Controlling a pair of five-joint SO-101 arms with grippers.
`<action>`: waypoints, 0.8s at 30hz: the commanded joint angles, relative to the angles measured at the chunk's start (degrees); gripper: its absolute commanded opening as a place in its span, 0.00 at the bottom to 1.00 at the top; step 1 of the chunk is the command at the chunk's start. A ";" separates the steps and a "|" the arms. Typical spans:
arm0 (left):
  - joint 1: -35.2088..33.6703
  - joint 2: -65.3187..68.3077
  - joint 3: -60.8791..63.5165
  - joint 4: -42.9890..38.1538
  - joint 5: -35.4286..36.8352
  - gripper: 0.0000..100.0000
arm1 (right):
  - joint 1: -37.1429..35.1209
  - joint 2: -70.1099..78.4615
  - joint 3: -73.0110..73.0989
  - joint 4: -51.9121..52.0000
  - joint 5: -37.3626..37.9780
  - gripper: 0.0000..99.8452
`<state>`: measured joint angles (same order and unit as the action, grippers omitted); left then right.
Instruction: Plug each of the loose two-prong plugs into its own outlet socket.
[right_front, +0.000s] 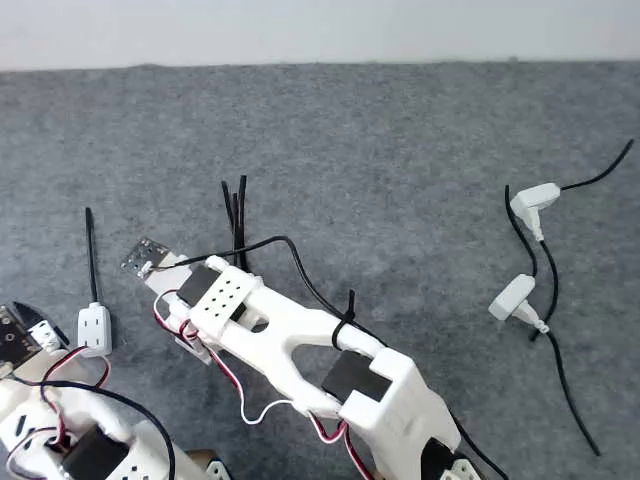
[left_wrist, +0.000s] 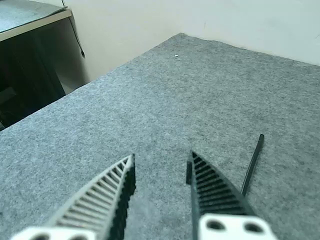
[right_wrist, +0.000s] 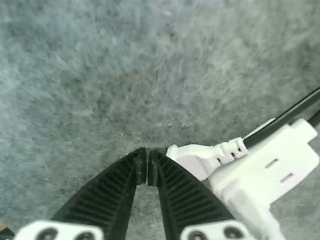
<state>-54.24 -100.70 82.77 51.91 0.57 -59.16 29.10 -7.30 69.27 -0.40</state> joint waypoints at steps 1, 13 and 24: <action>0.09 -0.44 -0.22 -1.58 0.62 0.16 | -0.13 -1.98 -0.88 -0.92 -1.05 0.01; 0.09 -0.44 -0.22 -1.49 0.53 0.16 | 0.13 -1.45 -0.53 -0.84 -5.89 0.01; 0.00 -0.44 -0.04 -1.49 0.53 0.16 | 10.68 -1.36 -0.35 -0.31 -5.45 0.01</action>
<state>-54.24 -100.70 82.77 51.91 0.57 -52.40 29.10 -7.30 69.27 -5.67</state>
